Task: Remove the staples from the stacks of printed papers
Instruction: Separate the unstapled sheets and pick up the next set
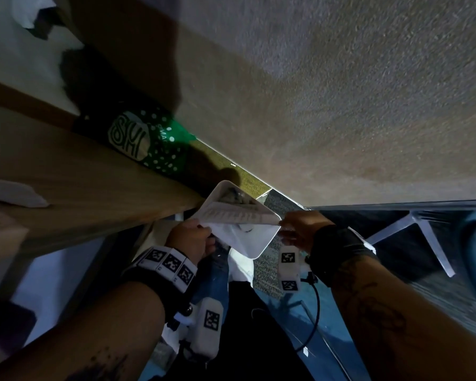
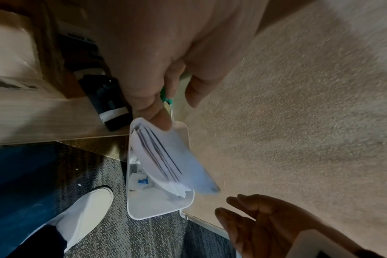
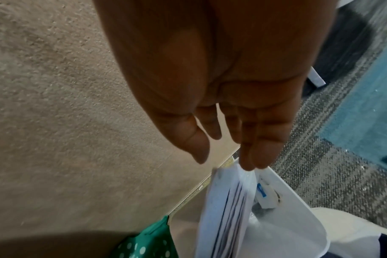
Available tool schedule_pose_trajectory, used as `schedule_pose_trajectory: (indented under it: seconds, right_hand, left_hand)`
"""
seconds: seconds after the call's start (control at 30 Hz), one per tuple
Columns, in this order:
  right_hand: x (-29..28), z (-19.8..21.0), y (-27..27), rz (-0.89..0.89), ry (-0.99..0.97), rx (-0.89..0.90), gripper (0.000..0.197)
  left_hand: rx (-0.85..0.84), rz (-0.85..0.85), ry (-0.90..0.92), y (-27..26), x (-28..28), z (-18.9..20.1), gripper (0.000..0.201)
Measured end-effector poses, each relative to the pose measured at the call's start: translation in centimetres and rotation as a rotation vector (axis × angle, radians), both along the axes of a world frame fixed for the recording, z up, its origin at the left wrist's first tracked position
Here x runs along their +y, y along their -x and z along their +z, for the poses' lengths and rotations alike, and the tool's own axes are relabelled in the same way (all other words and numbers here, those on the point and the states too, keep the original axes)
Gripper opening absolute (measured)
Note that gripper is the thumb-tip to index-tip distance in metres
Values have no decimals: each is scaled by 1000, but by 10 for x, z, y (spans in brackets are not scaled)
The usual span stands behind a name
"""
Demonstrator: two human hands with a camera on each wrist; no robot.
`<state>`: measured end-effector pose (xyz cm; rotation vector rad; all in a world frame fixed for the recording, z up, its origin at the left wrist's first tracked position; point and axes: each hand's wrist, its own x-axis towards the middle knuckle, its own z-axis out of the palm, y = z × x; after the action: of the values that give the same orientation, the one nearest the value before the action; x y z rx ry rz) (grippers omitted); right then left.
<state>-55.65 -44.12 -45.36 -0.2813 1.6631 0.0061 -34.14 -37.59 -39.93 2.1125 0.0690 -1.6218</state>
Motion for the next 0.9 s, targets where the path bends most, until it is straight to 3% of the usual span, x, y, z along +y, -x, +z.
schedule_pose_trajectory:
  seconds: [0.07,0.17,0.23,0.33,0.43,0.5,0.57,0.73,0.9]
  right_hand:
    - [0,0,3,61,5,26,8]
    - [0,1,4,180,20,51,17]
    - [0,6,2,236,48,51,21]
    - [1,14,-1,259,134,59,24]
    - [-3,27,-6,260,223,60,27]
    - [-6,38,-10,271,288,57,32]
    - [-10,52,-13,277,374,57,36]
    - [-23,111,-31,359,631,49,29]
    - [-33,188,-64,432,944,-30,25]
  left_hand:
    - [32,-78,3,2,1,5,19]
    - [51,-166,-12,0,2,7,27]
    - [26,-286,-35,1,1,10,20]
    - [-57,-446,-19,2,2,6,27]
    - [-108,-461,101,16,-11,44,22]
    - [-166,-558,177,22,-16,57,19]
    - [-240,-647,226,27,-20,72,35]
    - [-290,-697,451,33,-31,122,42]
    - [-358,-665,725,31,-39,192,32]
